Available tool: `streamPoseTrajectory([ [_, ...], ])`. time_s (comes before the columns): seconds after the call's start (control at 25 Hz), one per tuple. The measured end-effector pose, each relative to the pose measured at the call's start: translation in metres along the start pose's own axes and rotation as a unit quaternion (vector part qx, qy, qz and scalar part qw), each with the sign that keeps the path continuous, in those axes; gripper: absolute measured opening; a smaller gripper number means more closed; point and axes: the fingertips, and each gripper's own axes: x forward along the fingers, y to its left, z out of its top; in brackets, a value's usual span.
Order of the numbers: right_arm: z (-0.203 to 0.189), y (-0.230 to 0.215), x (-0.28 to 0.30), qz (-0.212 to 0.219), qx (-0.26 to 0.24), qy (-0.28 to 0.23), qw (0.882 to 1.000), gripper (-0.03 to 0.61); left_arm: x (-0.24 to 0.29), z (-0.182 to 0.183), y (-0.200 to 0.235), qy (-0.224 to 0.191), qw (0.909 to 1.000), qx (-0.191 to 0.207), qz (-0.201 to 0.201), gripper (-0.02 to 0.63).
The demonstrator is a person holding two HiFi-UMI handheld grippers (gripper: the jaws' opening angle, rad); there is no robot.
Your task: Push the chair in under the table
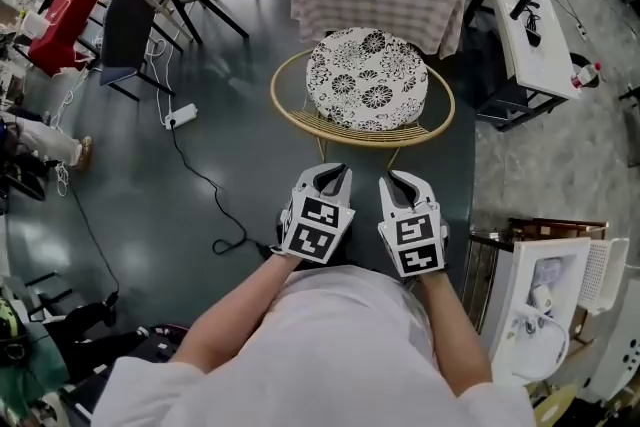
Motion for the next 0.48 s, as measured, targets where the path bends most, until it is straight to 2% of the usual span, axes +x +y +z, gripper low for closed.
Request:
streamPoseTrajectory([
  [0.24,0.006,-0.015,0.02,-0.005,-0.083,0.019,0.996,0.006,0.017,-0.006,0.039,0.037,0.9941,0.102,-0.002,0.034],
  [0.36,0.007,-0.019,0.028,-0.005,-0.124,0.031,0.992,0.006,0.022,-0.01,0.053,0.056,0.9855,0.16,-0.01,0.061],
  [0.48,0.003,-0.023,0.036,-0.002,-0.165,0.045,0.985,0.008,0.03,-0.016,0.062,0.073,0.9722,0.222,-0.016,0.081],
])
